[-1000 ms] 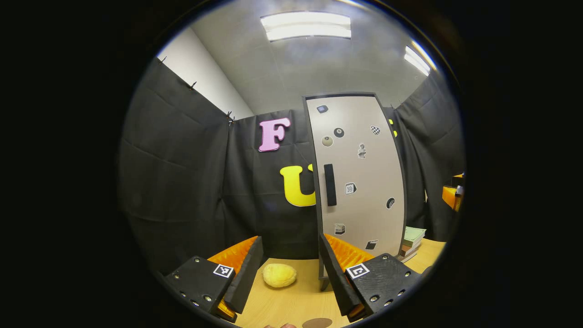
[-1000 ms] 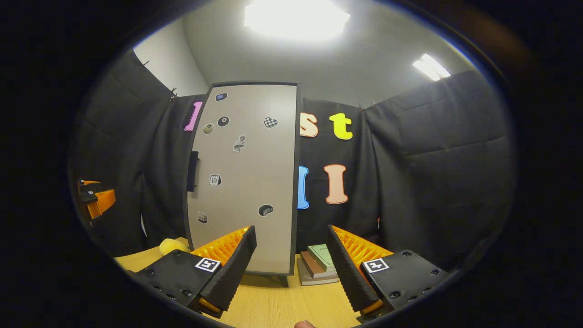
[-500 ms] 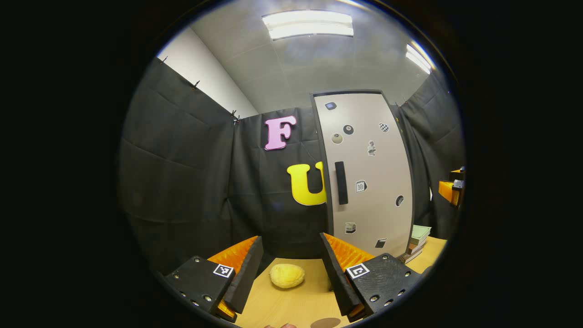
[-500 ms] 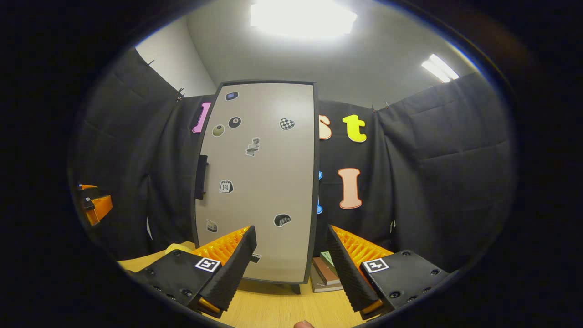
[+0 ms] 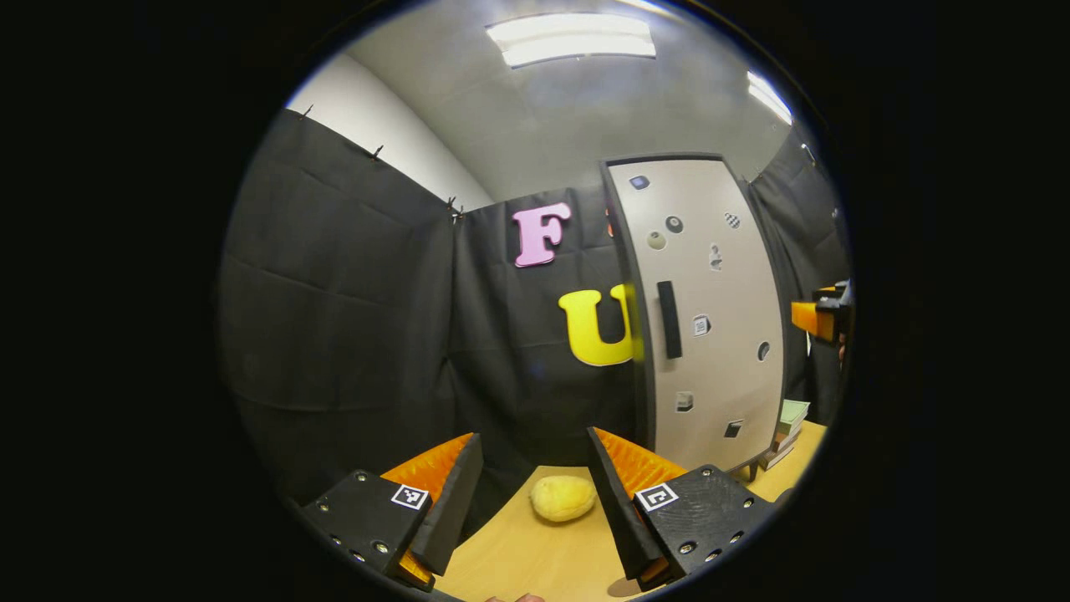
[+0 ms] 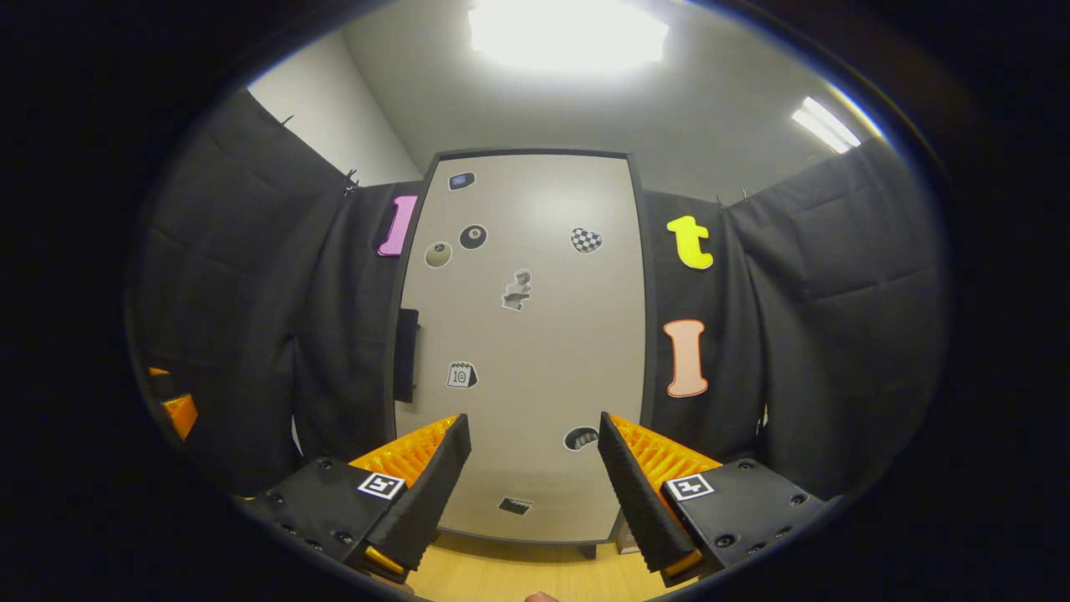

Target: Open the cabinet door with the right hand, grasp the bottle in the cabinet with the left hand and place it on the coaster, then close the cabinet door with the right hand.

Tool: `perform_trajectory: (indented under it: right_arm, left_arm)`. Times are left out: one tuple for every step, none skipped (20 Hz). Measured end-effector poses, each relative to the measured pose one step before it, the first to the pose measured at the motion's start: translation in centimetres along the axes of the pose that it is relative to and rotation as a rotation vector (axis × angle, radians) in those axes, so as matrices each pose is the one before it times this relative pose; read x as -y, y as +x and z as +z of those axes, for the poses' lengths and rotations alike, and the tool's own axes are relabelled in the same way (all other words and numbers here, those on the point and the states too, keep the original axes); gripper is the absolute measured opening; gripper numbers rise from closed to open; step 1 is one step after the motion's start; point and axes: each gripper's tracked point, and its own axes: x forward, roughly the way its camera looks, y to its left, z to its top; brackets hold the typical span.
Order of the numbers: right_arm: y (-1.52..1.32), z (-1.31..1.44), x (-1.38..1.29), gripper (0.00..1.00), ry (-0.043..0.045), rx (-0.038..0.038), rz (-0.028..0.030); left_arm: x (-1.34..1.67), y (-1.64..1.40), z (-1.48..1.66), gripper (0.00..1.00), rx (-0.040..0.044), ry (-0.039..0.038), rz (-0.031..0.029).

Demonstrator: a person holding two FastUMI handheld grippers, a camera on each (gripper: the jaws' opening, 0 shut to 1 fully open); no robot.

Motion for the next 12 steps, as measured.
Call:
perform_trajectory:
  right_arm:
    - [0.556, 0.366, -0.815, 0.98, -0.00109, 0.00504, 0.00974]
    - [0.562, 0.302, -0.856, 0.98, -0.00055, 0.00091, 0.01233]
    - [0.620, 0.215, -0.874, 0.98, 0.00057, 0.00198, 0.01282]
    - [0.703, 0.217, -0.823, 0.98, -0.00035, 0.00088, 0.01038]
    - [0.647, 0.311, -0.899, 0.98, -0.00001, 0.00162, 0.01004]
    - [0.638, 0.277, -0.898, 0.98, 0.00030, 0.00169, 0.01010]
    - [0.722, 0.191, -0.878, 0.97, -0.00062, -0.00123, 0.01031]
    - [0.657, 0.205, -0.767, 0.98, 0.00046, -0.00182, 0.01042]
    - [0.709, 0.069, -0.905, 0.98, -0.00065, -0.00317, 0.00750]
    - [0.790, 0.054, -0.746, 0.97, 0.00101, -0.00514, 0.00411]
    - [0.742, 0.150, -0.792, 0.98, 0.00570, -0.00484, 0.00760]
    - [0.711, 0.112, -0.701, 0.97, 0.00708, -0.00419, 0.00656]
  left_arm:
    - [-0.860, -0.120, -0.102, 0.70, -0.00151, 0.00151, 0.01208]
    - [-0.871, -0.064, -0.167, 0.73, -0.00059, 0.00104, 0.01267]
    - [-0.815, -0.018, -0.106, 0.73, -0.00427, 0.00118, 0.01215]
    - [-0.597, 0.052, -0.267, 0.70, -0.00349, 0.00129, 0.01151]
    - [-0.638, 0.080, -0.214, 0.70, -0.00176, 0.00099, 0.01103]
    - [-0.753, -0.146, -0.207, 0.70, -0.00122, 0.00176, 0.00961]
    - [-0.822, -0.110, -0.117, 0.70, -0.00113, 0.00267, 0.01012]
    - [-0.646, -0.026, -0.146, 0.70, -0.00150, 0.00443, 0.00926]
    - [-0.705, 0.031, -0.086, 0.70, -0.00169, 0.00466, 0.00914]
    - [-0.683, 0.088, -0.276, 0.70, -0.00299, 0.00434, 0.00845]
    - [-0.568, 0.104, -0.129, 0.70, -0.00311, 0.00370, 0.00834]
    - [-0.667, -0.060, -0.355, 0.70, -0.00288, 0.00186, 0.00808]
